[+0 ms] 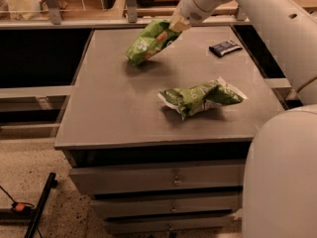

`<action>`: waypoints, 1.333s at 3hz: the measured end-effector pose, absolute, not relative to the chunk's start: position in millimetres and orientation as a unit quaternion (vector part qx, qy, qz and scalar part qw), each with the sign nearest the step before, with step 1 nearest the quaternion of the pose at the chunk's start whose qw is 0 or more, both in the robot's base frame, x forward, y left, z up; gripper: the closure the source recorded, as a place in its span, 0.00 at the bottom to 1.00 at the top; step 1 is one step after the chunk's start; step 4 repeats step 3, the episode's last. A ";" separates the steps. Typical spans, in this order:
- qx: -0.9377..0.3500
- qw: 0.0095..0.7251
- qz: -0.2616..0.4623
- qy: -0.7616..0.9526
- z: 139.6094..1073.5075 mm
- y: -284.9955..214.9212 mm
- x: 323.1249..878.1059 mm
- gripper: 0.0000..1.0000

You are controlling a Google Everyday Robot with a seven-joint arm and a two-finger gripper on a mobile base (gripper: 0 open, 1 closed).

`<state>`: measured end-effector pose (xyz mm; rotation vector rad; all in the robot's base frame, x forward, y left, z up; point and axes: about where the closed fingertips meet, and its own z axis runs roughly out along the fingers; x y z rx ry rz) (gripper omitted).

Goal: Pick green rice chip bag

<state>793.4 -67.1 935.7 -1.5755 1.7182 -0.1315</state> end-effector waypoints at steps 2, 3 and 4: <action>-0.596 0.436 -0.066 0.671 1007.1 -85.8 775.7 1.00; -0.596 0.437 -0.067 0.670 1009.1 -85.8 774.9 1.00; -0.596 0.437 -0.067 0.670 1009.1 -85.8 774.9 1.00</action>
Offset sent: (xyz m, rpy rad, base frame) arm -0.0349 -0.0279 0.1230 0.0782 -0.1604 -0.0345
